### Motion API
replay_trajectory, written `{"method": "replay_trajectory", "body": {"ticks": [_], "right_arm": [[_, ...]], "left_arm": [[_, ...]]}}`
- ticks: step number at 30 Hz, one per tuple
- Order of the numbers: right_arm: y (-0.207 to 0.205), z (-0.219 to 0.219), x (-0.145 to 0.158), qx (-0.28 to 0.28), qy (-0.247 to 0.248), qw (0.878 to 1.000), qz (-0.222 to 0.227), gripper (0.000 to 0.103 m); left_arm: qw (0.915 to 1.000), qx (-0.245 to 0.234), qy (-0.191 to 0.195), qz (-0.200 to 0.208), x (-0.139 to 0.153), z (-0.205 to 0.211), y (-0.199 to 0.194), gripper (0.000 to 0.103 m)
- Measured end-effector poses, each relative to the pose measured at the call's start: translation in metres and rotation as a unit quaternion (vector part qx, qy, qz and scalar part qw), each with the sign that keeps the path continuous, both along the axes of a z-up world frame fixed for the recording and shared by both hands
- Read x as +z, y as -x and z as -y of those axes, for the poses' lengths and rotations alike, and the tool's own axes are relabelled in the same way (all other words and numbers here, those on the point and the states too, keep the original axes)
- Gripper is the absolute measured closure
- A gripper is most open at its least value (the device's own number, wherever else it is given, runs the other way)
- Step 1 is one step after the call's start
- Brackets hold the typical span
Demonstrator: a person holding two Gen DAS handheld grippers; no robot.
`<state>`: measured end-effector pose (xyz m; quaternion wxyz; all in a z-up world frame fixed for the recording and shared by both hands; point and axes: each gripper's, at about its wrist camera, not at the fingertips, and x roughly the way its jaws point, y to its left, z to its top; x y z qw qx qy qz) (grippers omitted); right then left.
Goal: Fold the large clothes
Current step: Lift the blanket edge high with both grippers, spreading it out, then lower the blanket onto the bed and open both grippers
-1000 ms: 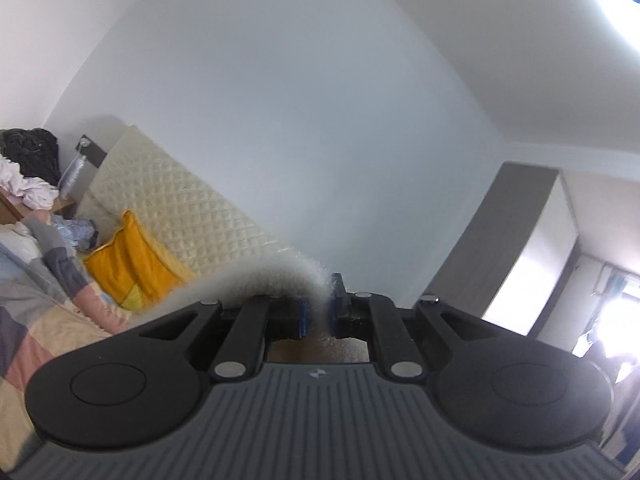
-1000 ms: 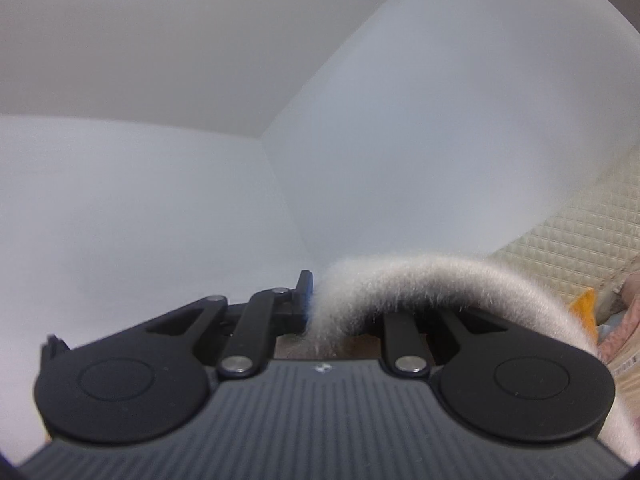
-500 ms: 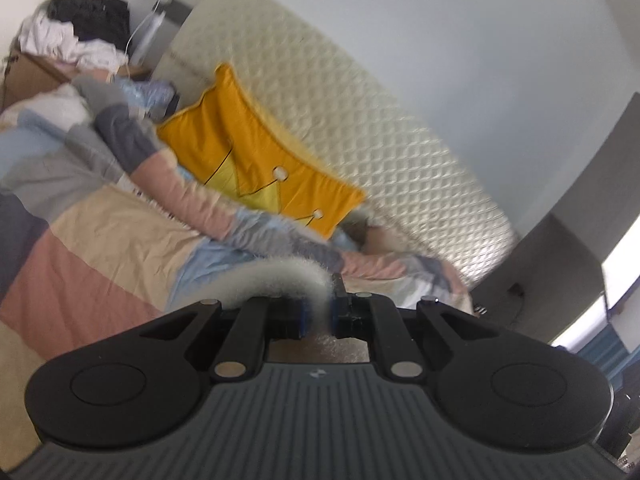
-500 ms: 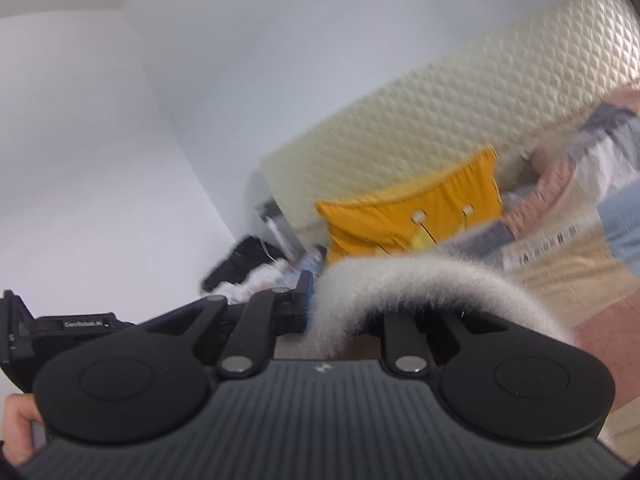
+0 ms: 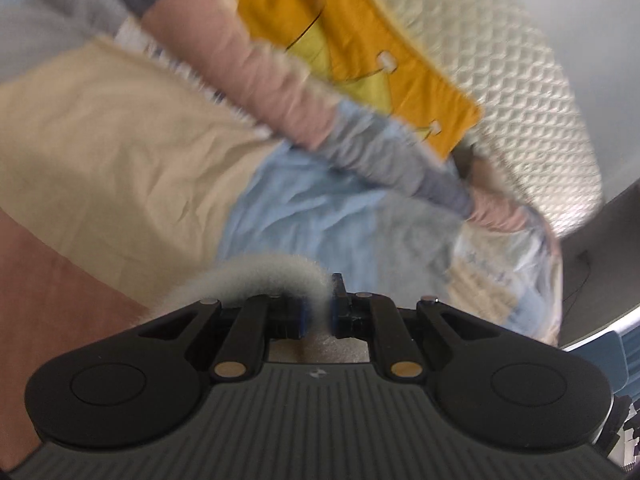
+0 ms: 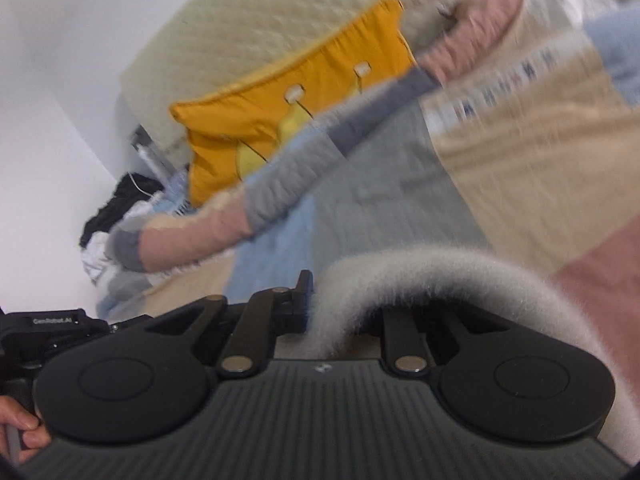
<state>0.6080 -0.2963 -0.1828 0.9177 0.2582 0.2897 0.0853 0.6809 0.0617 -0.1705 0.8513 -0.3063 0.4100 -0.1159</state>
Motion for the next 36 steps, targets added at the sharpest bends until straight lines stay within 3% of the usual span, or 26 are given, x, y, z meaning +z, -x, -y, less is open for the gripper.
{"method": "replay_trajectory", "body": {"ticks": [5,9,11,12,13,14,15,16,22,27,36], "right_arm": [[-0.013,-0.001,-0.026,0.004,-0.005,1.0,-0.027,0.084],[-0.013,-0.004,-0.026,0.004,0.002,1.0,-0.03,0.083],[-0.01,-0.006,-0.022,0.003,0.01,0.999,-0.035,0.081],[-0.007,-0.007,-0.018,0.002,0.014,0.999,-0.038,0.076],[-0.004,-0.008,-0.016,0.001,0.013,0.999,-0.041,0.071],[-0.001,-0.008,-0.013,0.002,0.008,0.999,-0.04,0.058],[0.006,-0.009,-0.008,0.002,0.002,0.999,-0.037,0.045],[0.013,-0.009,-0.003,0.001,-0.002,0.999,-0.033,0.04],[0.078,-0.014,0.042,-0.009,-0.003,1.0,-0.005,0.04],[0.143,-0.028,0.085,0.014,0.048,0.999,0.022,0.04],[0.267,-0.045,0.141,0.031,0.089,0.994,0.062,0.04]], "left_arm": [[0.9998,0.005,-0.008,-0.018,-0.02,0.003,-0.006,0.09],[0.9997,0.005,-0.015,-0.016,-0.011,0.006,0.006,0.088],[0.9997,-0.007,-0.019,-0.016,-0.002,0.008,0.01,0.071],[0.9996,-0.017,-0.015,-0.016,0.005,0.009,0.013,0.046],[0.9995,-0.026,-0.011,-0.011,0.012,0.009,0.018,0.031],[0.9994,-0.029,-0.016,-0.004,0.019,0.009,0.024,0.029],[0.999,-0.03,-0.031,0.004,0.029,0.01,0.032,0.028],[0.9983,-0.027,-0.052,0.009,0.038,0.011,0.041,0.028],[0.9976,-0.016,-0.062,0.028,0.089,-0.001,0.115,0.028],[0.9965,-0.02,-0.067,0.046,0.125,-0.008,0.203,0.028],[0.9965,-0.001,-0.054,0.064,0.159,-0.04,0.347,0.028]]}}
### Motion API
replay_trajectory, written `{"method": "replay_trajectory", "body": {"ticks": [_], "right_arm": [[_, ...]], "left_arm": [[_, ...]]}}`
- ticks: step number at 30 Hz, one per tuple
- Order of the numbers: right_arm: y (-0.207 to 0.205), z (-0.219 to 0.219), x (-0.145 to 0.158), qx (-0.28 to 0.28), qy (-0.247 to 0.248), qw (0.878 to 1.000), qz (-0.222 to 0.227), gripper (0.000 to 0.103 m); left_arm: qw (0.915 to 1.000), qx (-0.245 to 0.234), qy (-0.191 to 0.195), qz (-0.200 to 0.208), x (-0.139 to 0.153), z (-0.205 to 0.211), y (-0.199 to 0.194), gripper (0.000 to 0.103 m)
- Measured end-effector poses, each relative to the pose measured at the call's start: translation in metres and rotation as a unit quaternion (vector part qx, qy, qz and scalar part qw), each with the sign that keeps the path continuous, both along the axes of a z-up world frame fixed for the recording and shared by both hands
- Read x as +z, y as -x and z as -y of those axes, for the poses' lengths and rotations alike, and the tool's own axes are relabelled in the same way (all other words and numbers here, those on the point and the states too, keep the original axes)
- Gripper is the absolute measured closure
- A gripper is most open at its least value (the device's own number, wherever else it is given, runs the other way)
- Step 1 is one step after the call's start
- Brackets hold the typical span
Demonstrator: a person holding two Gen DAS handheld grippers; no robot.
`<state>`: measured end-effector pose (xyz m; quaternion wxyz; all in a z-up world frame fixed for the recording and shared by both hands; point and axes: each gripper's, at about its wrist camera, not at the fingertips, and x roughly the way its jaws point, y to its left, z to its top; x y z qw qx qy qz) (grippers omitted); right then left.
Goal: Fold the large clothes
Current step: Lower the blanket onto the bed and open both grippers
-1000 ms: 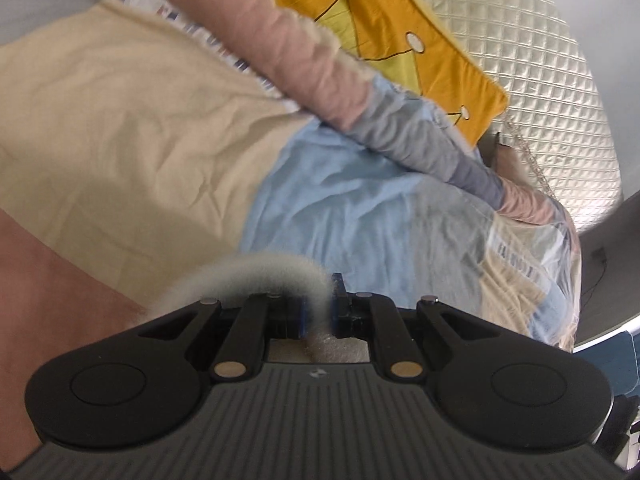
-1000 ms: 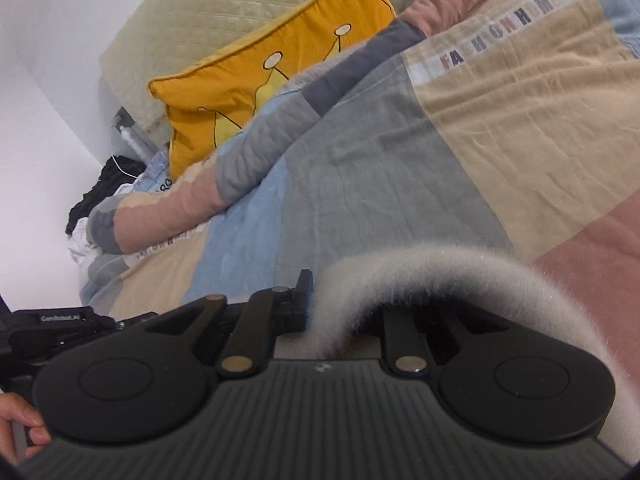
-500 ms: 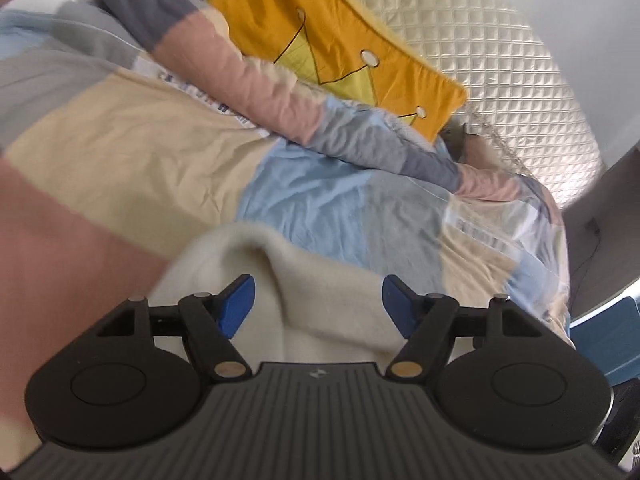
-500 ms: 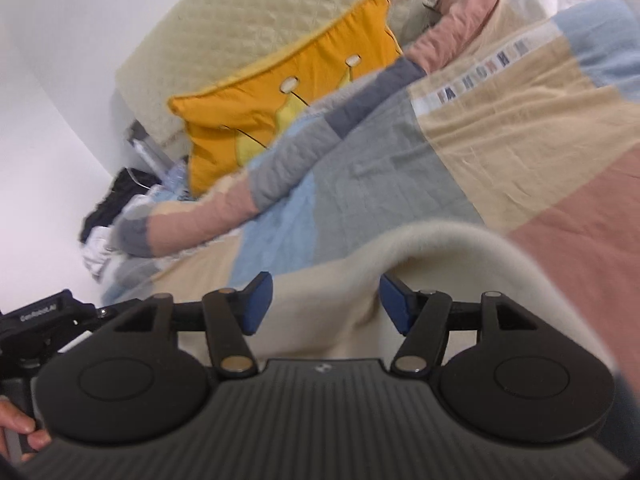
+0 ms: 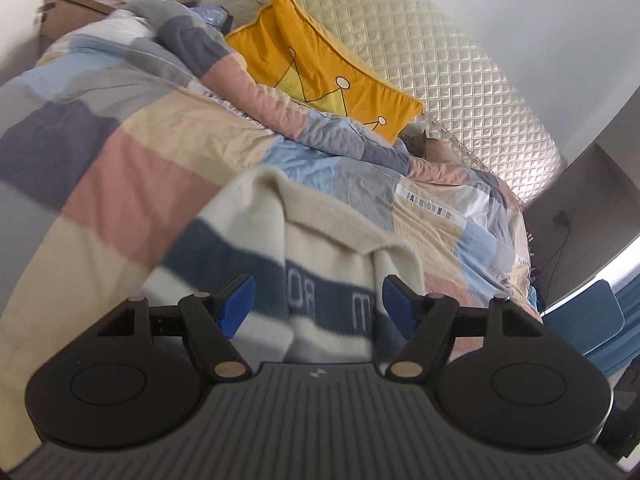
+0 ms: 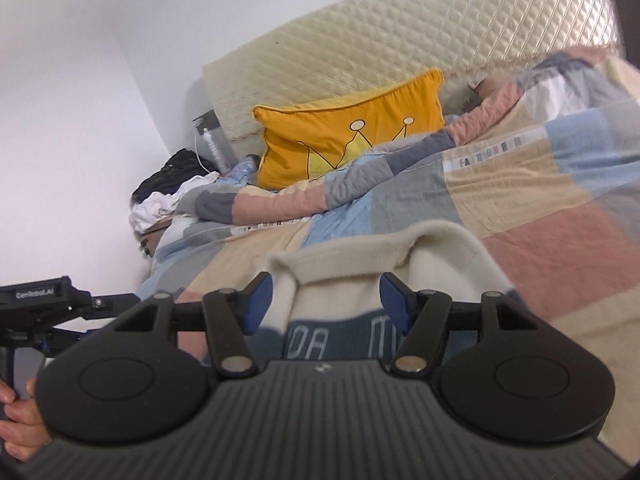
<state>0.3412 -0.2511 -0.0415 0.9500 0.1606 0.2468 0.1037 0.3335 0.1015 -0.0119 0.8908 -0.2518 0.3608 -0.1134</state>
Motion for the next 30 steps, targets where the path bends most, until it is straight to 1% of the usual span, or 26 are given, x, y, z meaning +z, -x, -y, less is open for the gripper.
{"method": "replay_trajectory", "body": {"ticks": [4,7,10,13,14,16,17,18,20,23,25,27,30], "right_arm": [[0.046,0.0,0.011,0.004,0.012,1.0,0.001,0.04],[0.075,0.001,0.013,0.008,0.024,1.0,0.006,0.04],[0.098,0.003,0.006,0.009,0.03,0.999,0.009,0.04],[0.115,0.005,-0.013,0.008,0.026,1.0,-0.001,0.04],[0.119,0.004,-0.022,0.007,0.031,0.999,-0.005,0.04],[0.123,-0.006,-0.037,0.016,0.068,0.997,-0.014,0.04],[0.126,-0.011,-0.043,0.022,0.083,0.996,-0.018,0.04],[0.127,-0.014,-0.048,0.029,0.088,0.996,-0.018,0.04],[0.126,-0.016,-0.055,0.04,0.086,0.995,-0.02,0.041],[0.121,-0.014,-0.068,0.039,0.083,0.995,-0.031,0.041],[0.119,-0.013,-0.081,0.034,0.074,0.996,-0.046,0.041],[0.117,-0.012,-0.094,0.025,0.071,0.995,-0.065,0.041],[0.115,-0.013,-0.103,0.015,0.074,0.994,-0.077,0.041]], "left_arm": [[0.9999,0.009,-0.004,0.009,0.006,-0.008,0.053,0.028],[0.9996,0.023,-0.004,0.012,0.002,-0.014,0.086,0.028],[0.9991,0.041,0.012,0.0,-0.012,-0.023,0.113,0.028],[0.9966,0.077,0.02,-0.017,-0.034,-0.032,0.135,0.028],[0.9952,0.091,0.025,-0.025,-0.042,-0.035,0.139,0.028],[0.9913,0.12,0.031,-0.044,-0.058,-0.041,0.15,0.028],[0.9896,0.131,0.031,-0.052,-0.066,-0.044,0.15,0.028],[0.9881,0.14,0.03,-0.056,-0.073,-0.047,0.153,0.028],[0.9848,0.159,0.025,-0.066,-0.084,-0.053,0.155,0.028],[0.9785,0.19,0.015,-0.08,-0.095,-0.064,0.155,0.028],[0.9738,0.211,0.021,-0.082,-0.1,-0.071,0.158,0.028],[0.9685,0.233,0.026,-0.084,-0.104,-0.075,0.16,0.028],[0.9594,0.265,0.014,-0.096,-0.11,-0.079,0.16,0.028]]}}
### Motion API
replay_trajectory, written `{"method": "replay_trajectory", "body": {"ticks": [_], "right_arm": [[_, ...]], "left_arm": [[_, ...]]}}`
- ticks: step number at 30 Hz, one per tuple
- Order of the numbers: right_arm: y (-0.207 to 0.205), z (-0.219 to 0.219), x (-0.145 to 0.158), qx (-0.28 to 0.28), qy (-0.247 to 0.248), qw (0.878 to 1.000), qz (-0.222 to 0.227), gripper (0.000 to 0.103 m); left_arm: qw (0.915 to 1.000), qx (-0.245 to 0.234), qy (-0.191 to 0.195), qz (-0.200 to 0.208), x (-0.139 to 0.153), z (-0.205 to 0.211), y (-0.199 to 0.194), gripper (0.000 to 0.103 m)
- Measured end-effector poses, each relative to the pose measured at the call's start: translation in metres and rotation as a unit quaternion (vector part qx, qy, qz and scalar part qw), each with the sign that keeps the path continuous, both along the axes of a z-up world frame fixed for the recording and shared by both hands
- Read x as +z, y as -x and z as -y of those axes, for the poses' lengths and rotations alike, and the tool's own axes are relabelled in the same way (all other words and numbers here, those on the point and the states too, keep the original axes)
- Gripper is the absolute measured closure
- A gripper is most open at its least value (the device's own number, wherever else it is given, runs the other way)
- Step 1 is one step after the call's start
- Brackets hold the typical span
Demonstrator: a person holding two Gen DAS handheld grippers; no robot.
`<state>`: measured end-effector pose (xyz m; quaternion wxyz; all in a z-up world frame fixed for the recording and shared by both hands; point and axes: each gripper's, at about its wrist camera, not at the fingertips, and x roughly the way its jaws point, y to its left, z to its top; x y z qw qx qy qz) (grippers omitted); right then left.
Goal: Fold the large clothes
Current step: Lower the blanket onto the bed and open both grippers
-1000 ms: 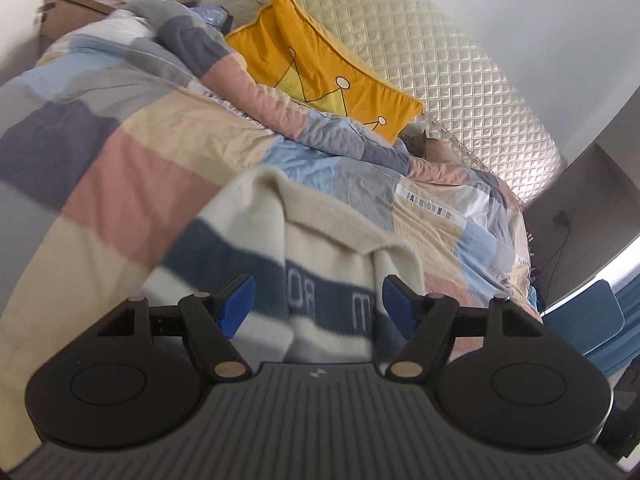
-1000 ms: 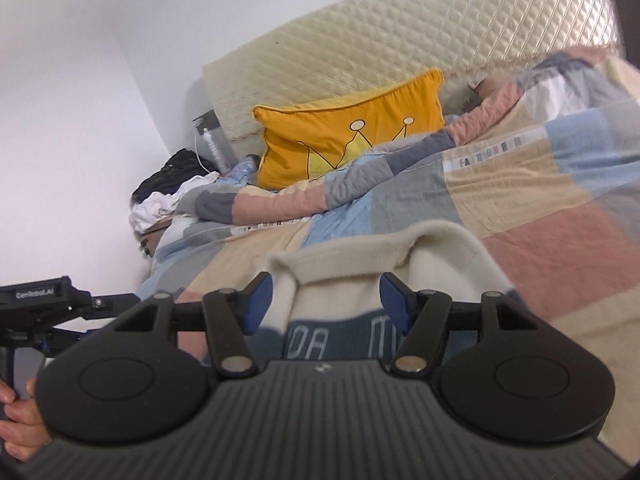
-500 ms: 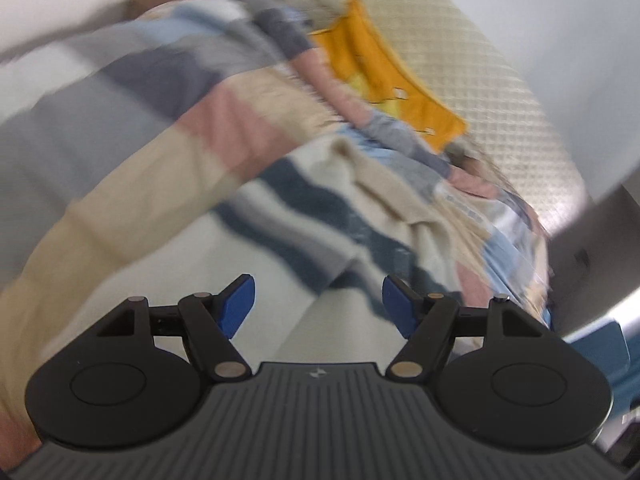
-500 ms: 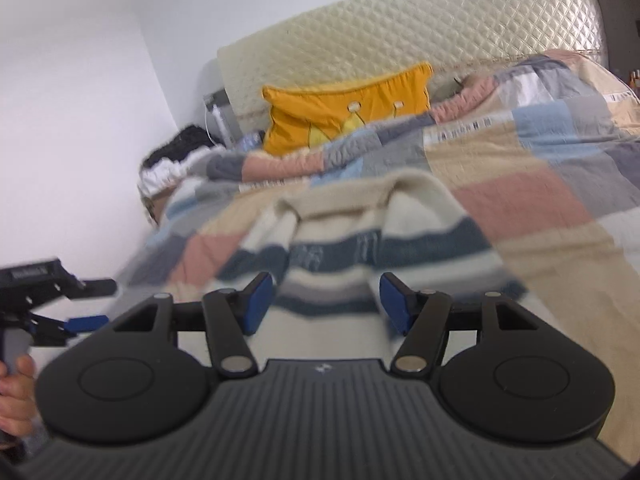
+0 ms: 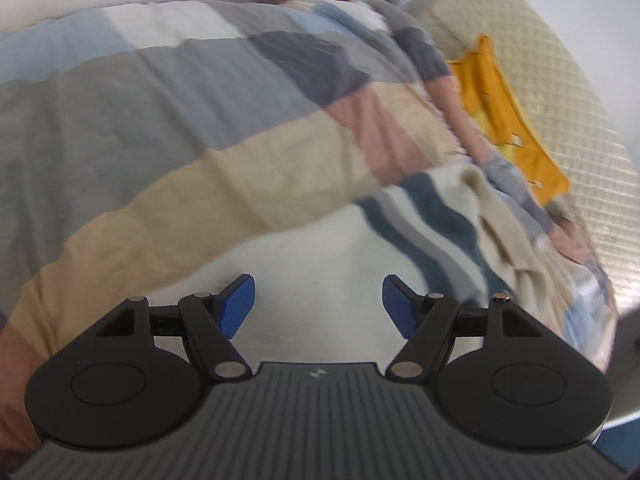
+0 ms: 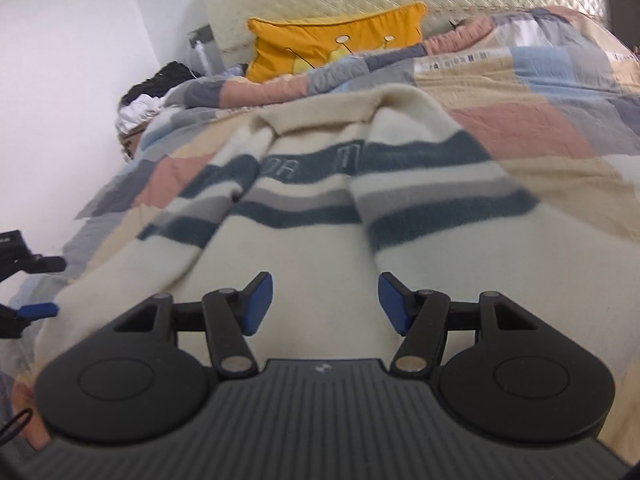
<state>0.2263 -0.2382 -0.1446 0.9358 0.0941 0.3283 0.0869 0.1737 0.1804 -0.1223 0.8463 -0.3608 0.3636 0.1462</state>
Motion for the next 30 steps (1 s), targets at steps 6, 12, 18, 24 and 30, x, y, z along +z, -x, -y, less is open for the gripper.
{"method": "replay_trajectory", "body": {"ticks": [6,12,18,24,30], "right_arm": [[-0.008,0.002,-0.007,-0.006,-0.01,1.0,-0.012,0.041],[-0.016,0.004,-0.015,-0.006,-0.02,0.999,-0.033,0.041],[-0.02,0.003,-0.019,-0.001,-0.025,0.999,-0.045,0.041],[-0.024,0.003,-0.024,0.001,-0.026,0.998,-0.057,0.041],[-0.024,0.003,-0.025,-0.002,-0.023,0.998,-0.059,0.042]], "left_arm": [[0.9984,0.035,-0.035,-0.028,-0.006,-0.006,-0.01,0.028],[0.9947,0.034,-0.08,-0.054,-0.012,-0.003,-0.019,0.025],[0.9947,0.035,-0.06,-0.075,-0.023,-0.007,-0.023,0.024],[0.9958,0.016,-0.042,-0.08,-0.032,-0.001,-0.025,0.025],[0.9981,0.007,-0.034,-0.05,-0.027,0.003,-0.021,0.077]]}}
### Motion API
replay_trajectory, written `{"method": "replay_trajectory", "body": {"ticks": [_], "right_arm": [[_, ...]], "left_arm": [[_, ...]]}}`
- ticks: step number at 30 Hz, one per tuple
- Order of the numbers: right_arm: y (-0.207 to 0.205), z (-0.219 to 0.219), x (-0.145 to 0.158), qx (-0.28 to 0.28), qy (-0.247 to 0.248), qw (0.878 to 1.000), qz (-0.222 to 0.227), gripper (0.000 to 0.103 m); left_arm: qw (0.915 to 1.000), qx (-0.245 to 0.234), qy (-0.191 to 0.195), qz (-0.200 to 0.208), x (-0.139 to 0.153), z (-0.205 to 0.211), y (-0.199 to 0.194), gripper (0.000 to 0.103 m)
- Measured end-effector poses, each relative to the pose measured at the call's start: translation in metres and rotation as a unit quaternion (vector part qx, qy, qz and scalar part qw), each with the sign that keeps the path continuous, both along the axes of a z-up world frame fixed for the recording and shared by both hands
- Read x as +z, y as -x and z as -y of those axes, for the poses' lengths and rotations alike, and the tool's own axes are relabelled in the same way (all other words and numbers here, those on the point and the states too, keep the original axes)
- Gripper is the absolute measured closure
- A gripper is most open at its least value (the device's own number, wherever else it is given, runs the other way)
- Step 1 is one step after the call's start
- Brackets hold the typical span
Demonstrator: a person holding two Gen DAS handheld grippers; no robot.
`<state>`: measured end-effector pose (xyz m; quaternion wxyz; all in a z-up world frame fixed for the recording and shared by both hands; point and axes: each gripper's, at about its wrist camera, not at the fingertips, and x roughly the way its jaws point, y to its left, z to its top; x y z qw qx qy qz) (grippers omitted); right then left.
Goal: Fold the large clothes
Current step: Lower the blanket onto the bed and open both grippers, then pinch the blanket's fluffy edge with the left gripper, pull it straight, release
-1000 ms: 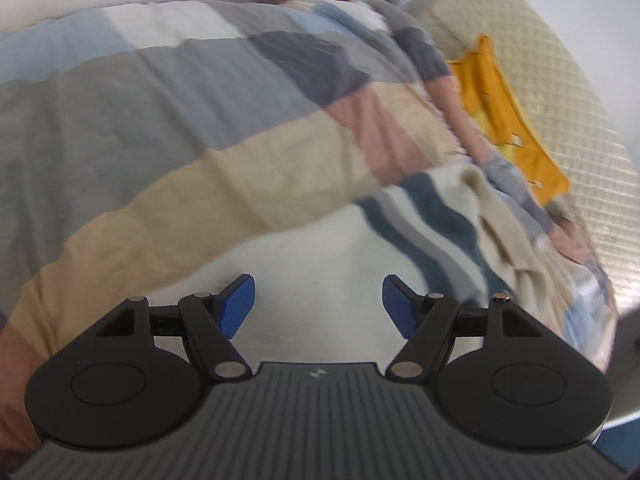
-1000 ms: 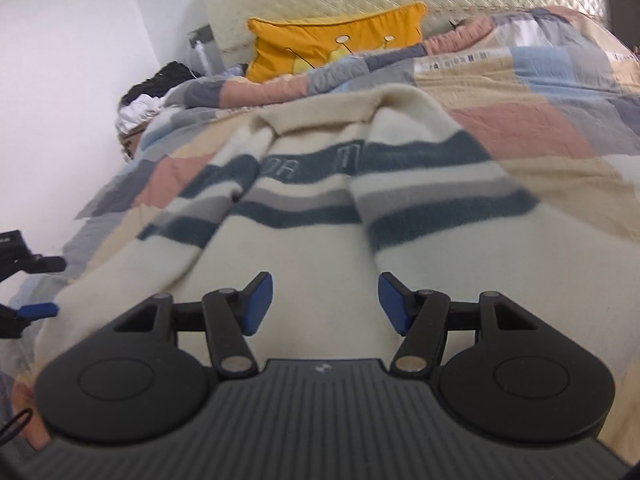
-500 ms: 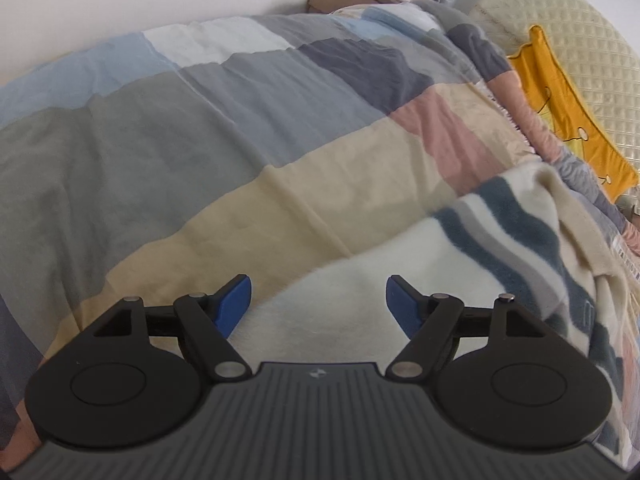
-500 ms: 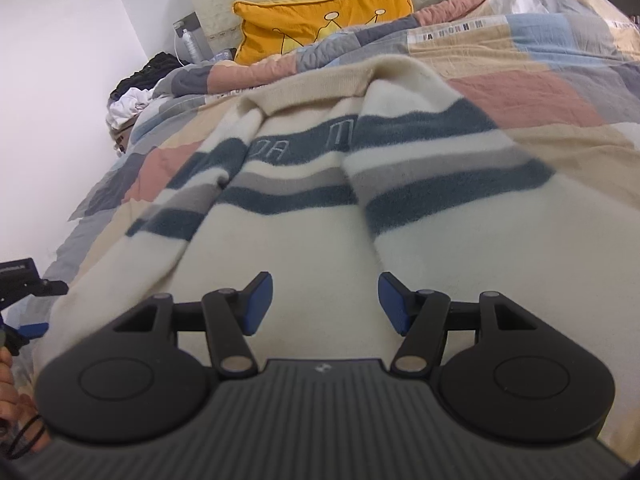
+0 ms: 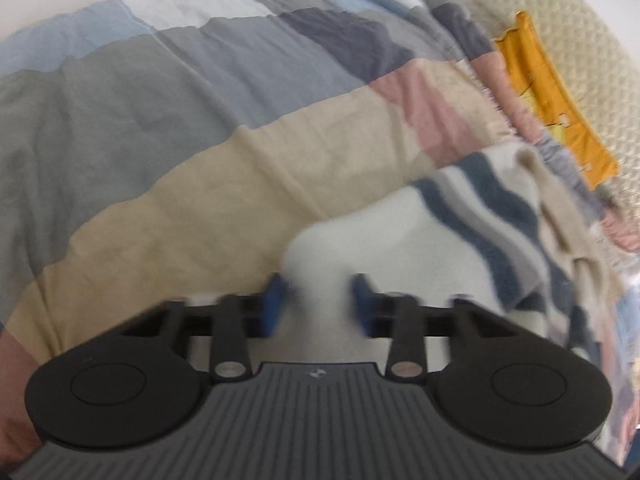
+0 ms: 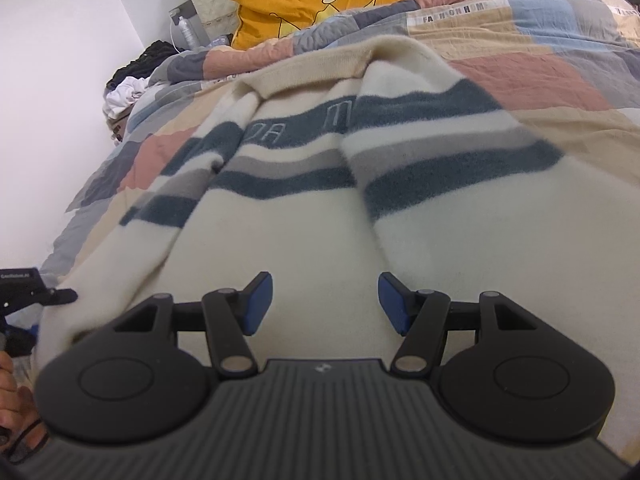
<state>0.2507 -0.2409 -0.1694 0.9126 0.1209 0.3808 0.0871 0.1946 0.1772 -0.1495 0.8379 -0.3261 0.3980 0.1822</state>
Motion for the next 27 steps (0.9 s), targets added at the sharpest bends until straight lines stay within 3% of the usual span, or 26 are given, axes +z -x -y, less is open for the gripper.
{"method": "replay_trajectory", "body": {"ticks": [1,5,9,13,18,22,27], "right_arm": [[0.0,0.0,0.0,-0.001,0.0,1.0,0.0,0.042],[0.0,0.002,-0.001,-0.005,0.003,1.0,-0.002,0.042],[0.003,0.004,0.0,-0.011,0.007,1.0,0.0,0.042],[0.005,0.005,0.001,-0.009,0.009,1.0,0.004,0.042],[0.005,0.007,0.003,-0.017,0.012,1.0,0.009,0.042],[0.005,0.007,0.003,-0.022,0.016,1.0,0.008,0.042],[-0.001,0.004,0.003,-0.018,0.028,0.999,0.009,0.042]], "left_arm": [[0.9999,-0.003,-0.006,0.008,0.003,0.002,0.001,0.082],[0.9982,-0.013,-0.034,0.047,0.023,0.009,0.007,0.086],[0.9966,-0.026,-0.02,0.076,0.048,0.002,0.008,0.087],[0.9955,-0.019,-0.016,0.091,0.083,-0.035,-0.008,0.087],[0.9915,0.003,-0.104,0.077,0.122,-0.088,-0.05,0.088],[0.9889,0.019,-0.134,0.061,0.142,-0.133,-0.099,0.088],[0.9767,0.011,-0.207,0.056,0.157,-0.165,-0.161,0.088]]}}
